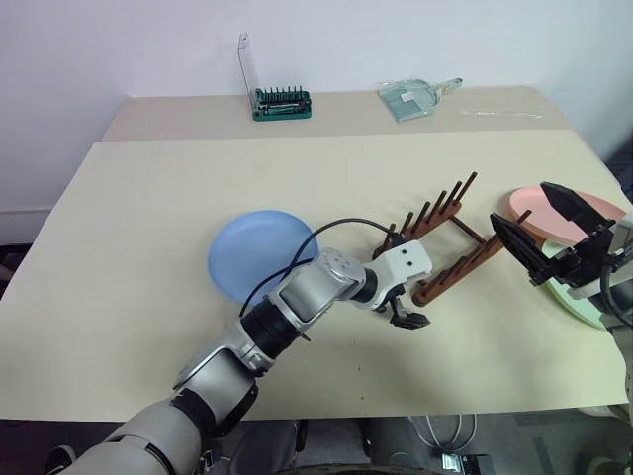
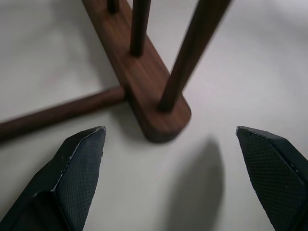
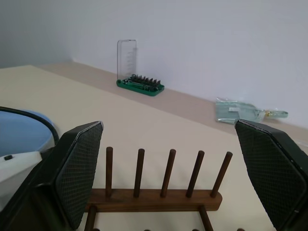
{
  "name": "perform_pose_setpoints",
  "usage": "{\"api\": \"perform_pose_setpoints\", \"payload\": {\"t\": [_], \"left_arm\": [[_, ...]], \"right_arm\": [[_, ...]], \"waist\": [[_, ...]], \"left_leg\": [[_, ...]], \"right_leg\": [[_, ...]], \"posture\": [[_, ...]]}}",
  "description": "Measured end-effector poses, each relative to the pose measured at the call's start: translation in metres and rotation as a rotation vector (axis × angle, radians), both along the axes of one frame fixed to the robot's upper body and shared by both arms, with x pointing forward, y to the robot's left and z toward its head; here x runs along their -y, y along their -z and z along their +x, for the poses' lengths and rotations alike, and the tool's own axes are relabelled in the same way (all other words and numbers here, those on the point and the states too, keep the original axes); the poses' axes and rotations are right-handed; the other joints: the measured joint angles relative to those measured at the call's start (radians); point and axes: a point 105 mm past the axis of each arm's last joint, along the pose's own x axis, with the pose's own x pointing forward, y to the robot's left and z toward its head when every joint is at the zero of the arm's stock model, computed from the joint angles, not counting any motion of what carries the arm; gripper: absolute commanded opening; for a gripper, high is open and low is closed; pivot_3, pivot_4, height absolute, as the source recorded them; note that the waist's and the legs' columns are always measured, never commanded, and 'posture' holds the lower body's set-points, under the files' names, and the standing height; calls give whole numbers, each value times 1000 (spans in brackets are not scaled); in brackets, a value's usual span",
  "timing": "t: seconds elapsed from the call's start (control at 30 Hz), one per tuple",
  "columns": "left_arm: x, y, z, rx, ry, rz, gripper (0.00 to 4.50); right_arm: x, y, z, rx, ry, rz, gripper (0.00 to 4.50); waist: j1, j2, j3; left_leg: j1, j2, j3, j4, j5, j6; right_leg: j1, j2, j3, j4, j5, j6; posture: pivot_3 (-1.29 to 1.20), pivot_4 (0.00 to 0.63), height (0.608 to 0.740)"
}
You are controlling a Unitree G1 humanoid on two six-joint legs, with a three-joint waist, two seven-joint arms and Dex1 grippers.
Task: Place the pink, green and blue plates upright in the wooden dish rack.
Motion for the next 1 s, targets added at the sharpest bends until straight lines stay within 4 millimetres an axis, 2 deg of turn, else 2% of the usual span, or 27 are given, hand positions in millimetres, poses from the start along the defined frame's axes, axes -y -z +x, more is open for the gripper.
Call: {"api": "perform_pose_setpoints", "payload": {"t": [0.1,0.33,0.37,0.53,0.77,0.87,1.0], "left_arm": [[2,2,-1,-18,-1,1,3630],[-3,3,6,-39,-51,4,280],[-3,3,6,-39,-51,7,68],[-5,4,10,-53,-64,-4,68],[-33,-8,49,-36,-161,-18,68],[-28,-8,37,-64,-109,-37,863],[-18,-16,18,-124,-29,-69,2798]], "right_arm": [[-2,-1,-4,7,6,-10,4500],[-1,1,-10,7,26,-8,4500],[-1,0,-11,11,30,-8,4500],[0,-1,-11,20,35,-7,4500],[0,-1,-11,23,37,-6,4500],[-4,-4,-8,39,22,-3,4500],[-6,-3,-8,32,16,-2,4500]], "waist": [[1,0,0],[0,0,0],[0,0,0],[0,0,0],[-2,1,-1],[0,1,0],[-1,1,0]], "left_leg": [[0,0,0,0,0,0],[0,0,0,0,0,0],[0,0,0,0,0,0],[0,0,0,0,0,0],[0,0,0,0,0,0],[-1,-1,0,0,1,-3],[-1,-1,0,0,2,-3]], "right_leg": [[0,0,0,0,0,0],[0,0,0,0,-2,4],[0,0,0,0,-2,4],[0,0,0,0,-2,4],[0,0,0,0,-2,4],[0,0,0,-1,0,0],[0,-1,0,-1,0,1]], "posture": [[0,150,740],[0,150,740],[0,150,740],[0,150,740],[0,150,740],[0,150,740],[0,150,740]]}}
